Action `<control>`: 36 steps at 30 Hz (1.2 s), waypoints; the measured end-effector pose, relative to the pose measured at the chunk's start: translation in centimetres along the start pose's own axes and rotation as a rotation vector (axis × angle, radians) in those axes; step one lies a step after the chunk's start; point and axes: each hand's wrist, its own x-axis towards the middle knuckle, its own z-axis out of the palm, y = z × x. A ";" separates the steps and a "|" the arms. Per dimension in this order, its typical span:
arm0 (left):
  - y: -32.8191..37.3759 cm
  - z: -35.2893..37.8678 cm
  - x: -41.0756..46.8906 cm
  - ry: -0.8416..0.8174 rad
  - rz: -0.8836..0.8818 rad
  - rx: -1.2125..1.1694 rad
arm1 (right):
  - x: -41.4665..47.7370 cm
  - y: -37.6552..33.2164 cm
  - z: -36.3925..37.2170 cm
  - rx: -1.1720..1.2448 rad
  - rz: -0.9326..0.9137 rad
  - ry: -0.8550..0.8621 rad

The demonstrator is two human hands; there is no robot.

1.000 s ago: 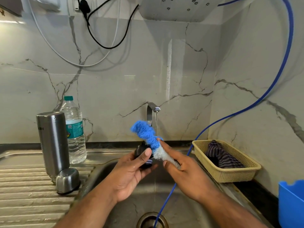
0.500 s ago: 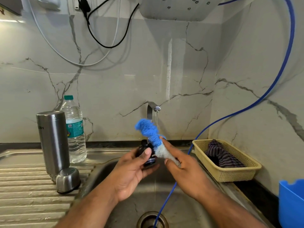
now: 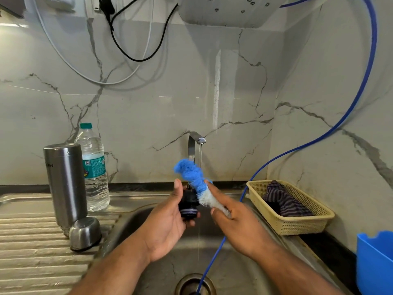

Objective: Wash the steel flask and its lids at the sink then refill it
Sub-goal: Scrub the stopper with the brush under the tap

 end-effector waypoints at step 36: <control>0.8 -1.9 -0.2 0.266 0.206 0.794 | -0.3 -2.0 -1.2 0.105 -0.036 -0.206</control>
